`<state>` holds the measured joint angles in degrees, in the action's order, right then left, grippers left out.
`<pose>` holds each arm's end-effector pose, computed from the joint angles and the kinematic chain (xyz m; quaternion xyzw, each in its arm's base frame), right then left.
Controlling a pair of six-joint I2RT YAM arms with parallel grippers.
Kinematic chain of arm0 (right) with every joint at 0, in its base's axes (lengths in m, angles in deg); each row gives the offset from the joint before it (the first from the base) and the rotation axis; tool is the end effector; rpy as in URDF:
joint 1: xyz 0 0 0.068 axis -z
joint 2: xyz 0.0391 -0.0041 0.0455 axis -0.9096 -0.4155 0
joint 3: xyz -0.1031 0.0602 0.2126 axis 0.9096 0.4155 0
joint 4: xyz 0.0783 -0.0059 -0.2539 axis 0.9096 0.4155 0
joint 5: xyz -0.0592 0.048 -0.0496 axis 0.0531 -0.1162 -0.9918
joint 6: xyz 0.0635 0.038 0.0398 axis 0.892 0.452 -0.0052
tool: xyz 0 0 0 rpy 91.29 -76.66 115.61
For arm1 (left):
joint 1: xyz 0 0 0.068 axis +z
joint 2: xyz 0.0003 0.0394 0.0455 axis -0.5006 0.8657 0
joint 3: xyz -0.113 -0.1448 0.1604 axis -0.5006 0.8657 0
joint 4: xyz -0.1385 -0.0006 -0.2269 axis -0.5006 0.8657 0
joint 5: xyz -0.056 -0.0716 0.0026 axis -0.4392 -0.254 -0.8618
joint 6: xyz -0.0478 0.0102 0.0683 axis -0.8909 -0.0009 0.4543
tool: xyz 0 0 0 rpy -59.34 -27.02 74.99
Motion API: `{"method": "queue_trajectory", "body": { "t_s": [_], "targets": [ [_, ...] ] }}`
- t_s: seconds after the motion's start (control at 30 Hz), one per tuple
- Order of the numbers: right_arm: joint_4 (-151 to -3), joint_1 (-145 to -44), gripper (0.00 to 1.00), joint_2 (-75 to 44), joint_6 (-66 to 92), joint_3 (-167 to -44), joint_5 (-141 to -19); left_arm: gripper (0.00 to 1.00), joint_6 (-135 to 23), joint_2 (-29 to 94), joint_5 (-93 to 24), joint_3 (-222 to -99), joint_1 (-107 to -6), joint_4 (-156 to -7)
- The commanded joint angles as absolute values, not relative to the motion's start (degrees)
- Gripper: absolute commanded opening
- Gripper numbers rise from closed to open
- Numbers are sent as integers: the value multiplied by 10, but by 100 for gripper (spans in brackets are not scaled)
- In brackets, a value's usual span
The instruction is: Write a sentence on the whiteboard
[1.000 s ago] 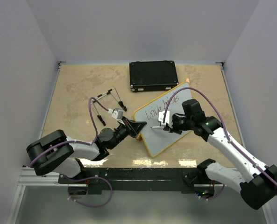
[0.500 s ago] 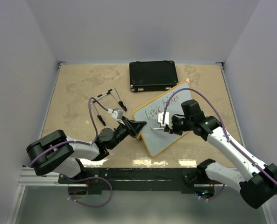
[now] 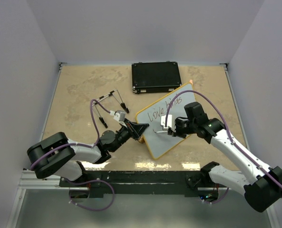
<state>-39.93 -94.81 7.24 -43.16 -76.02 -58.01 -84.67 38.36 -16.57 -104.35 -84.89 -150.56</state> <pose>0.1936 0.1506 0.2150 -0.6426 0.6461 0.1789 0.3711 0.1773 -0.2299 0.1584 0.0226 0.6689 -0.5067 0.5435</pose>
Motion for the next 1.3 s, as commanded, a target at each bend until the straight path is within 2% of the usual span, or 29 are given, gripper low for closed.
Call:
{"method": "queue_trajectory", "body": {
  "t_s": [0.0,1.27],
  "targets": [
    [-402,-951,0,80,-433,-754,-602,0,-781,387,-125,-1036,-847,-1511],
    [-462,-937,0,85,-393,-789,-622,0,-782,416,-141,-1041,-847,-1524]
  ]
}}
